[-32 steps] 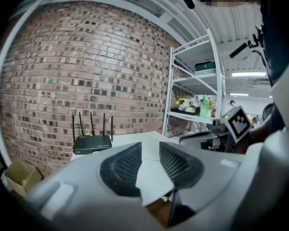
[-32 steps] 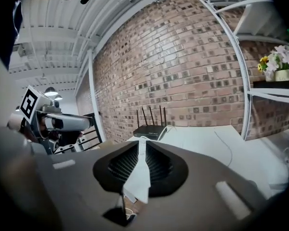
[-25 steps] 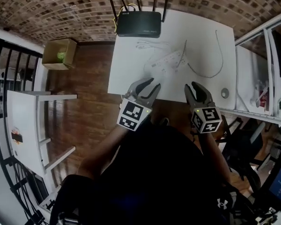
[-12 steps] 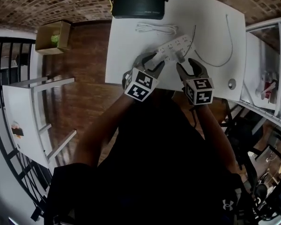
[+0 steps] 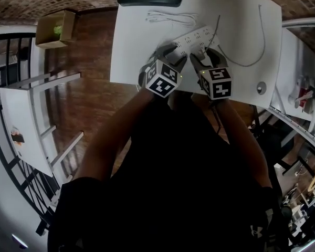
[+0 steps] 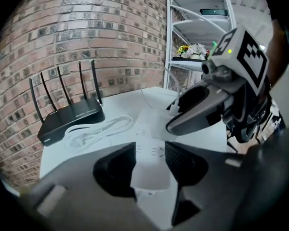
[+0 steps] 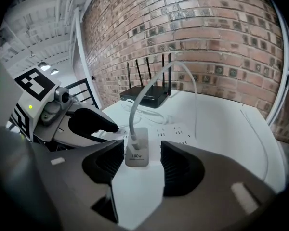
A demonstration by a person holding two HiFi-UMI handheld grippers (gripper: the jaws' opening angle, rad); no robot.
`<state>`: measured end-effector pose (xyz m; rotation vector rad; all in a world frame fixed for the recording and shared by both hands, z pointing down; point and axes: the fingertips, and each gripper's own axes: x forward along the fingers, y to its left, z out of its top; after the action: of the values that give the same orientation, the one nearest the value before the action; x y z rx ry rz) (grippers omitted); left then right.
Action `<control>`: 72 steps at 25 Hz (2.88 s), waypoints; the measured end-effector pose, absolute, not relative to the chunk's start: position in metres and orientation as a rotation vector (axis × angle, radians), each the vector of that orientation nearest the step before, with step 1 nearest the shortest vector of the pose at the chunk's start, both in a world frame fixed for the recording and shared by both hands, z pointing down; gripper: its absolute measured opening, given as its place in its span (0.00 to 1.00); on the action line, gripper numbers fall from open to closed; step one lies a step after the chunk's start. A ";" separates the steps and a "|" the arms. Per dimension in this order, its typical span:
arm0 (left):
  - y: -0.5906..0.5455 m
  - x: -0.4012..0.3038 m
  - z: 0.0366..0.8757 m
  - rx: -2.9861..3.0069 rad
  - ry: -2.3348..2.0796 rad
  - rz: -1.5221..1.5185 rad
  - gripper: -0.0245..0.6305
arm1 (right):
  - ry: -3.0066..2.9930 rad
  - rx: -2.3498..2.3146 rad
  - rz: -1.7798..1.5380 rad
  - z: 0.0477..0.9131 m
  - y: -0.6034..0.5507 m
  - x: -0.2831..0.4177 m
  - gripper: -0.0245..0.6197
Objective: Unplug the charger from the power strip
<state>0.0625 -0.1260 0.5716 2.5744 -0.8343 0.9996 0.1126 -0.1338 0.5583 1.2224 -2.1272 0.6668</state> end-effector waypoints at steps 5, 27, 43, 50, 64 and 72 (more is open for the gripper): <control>-0.131 0.058 0.578 2.571 -0.851 1.011 0.33 | -2.114 1.208 0.657 0.559 -0.137 0.104 0.42; -0.137 0.065 0.588 2.603 -0.823 0.974 0.30 | -1.998 1.192 0.580 0.565 -0.141 0.094 0.26; -0.136 0.070 0.590 2.553 -0.774 1.026 0.30 | -1.990 1.218 0.604 0.564 -0.139 0.099 0.25; -0.134 0.072 0.592 2.558 -0.766 1.033 0.30 | -1.973 1.208 0.583 0.565 -0.137 0.099 0.25; -0.136 0.072 0.592 2.562 -0.776 1.014 0.30 | -2.044 1.230 0.482 0.534 -0.145 0.090 0.25; -0.137 0.073 0.594 2.558 -0.781 1.018 0.30 | -2.043 1.288 0.568 0.537 -0.140 0.110 0.25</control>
<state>0.0735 -0.1374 0.5941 2.5577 -0.7806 1.0182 0.1098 -0.1399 0.5367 1.2881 -2.0432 0.5681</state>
